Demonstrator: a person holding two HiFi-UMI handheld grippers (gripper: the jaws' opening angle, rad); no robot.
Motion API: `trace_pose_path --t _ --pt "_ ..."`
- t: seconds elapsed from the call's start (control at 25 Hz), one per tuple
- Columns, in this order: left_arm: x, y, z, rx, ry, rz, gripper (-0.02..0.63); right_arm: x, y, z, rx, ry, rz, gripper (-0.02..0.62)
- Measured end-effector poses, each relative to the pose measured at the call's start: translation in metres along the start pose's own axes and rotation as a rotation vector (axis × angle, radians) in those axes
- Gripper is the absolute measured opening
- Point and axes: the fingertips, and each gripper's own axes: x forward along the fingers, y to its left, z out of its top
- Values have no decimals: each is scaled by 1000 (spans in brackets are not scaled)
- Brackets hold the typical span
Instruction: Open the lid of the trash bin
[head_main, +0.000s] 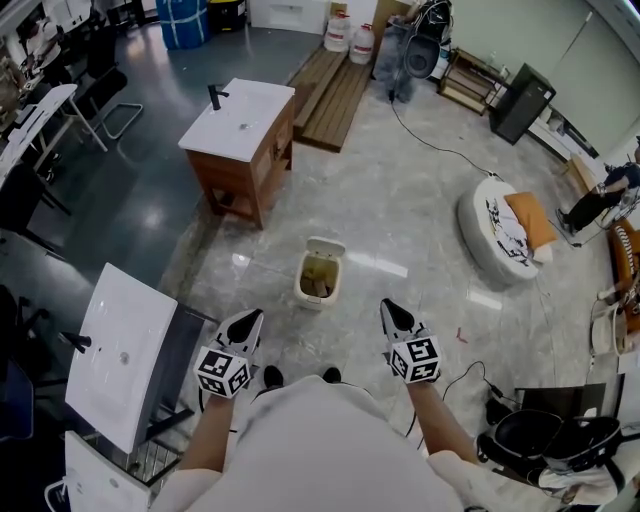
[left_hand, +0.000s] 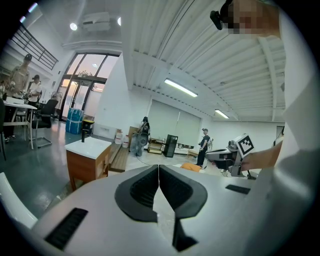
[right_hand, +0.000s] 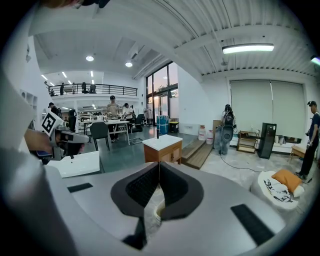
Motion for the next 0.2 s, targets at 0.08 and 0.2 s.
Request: trace_pose_path --t 0.08,0.2 --pt "0 1 -1 -2 2 1 18 1 0 0 0 -2 0 31" --pt "0 3 -2 -4 5 3 18 2 0 1 1 -4 0 31"
